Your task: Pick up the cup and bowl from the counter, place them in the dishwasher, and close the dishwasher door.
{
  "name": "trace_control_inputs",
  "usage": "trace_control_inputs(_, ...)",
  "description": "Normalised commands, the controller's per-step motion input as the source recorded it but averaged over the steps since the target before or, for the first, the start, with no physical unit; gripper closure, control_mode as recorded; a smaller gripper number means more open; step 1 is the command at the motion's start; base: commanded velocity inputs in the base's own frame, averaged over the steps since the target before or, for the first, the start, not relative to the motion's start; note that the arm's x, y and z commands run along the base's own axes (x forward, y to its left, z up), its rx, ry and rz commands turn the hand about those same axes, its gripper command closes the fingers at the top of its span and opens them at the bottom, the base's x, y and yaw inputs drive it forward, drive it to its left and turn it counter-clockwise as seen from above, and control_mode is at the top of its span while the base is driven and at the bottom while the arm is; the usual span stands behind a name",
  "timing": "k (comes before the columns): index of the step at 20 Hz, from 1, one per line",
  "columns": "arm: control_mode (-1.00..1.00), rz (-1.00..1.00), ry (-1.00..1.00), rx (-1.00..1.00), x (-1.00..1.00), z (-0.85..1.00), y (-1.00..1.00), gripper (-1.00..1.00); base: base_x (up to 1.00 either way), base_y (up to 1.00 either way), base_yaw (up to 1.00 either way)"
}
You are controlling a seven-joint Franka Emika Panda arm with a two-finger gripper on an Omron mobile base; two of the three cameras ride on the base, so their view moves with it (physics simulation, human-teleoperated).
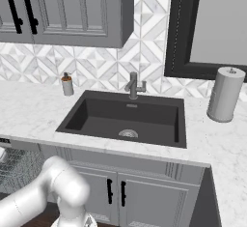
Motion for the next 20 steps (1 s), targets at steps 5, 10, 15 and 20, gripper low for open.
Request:
trace_control_inputs(5, -1.0, 0.0, 0.0, -0.02, 0.18, -0.23, 0.11, 1.0, 0.0, 0.0, 0.0)
trace_control_inputs(10, -1.0, 0.0, 0.0, -0.05, 0.22, -0.44, 0.17, 1.0, 0.0, 0.0, 0.0)
trace_control_inputs(15, -1.0, 0.0, 0.0, -0.05, 0.19, -0.6, 0.16, 1.0, 0.0, 0.0, 0.0)
trace_control_inputs(20, -1.0, 0.0, 0.0, -0.05, 0.1, -0.66, 0.17, 1.0, 0.0, 0.0, 0.0)
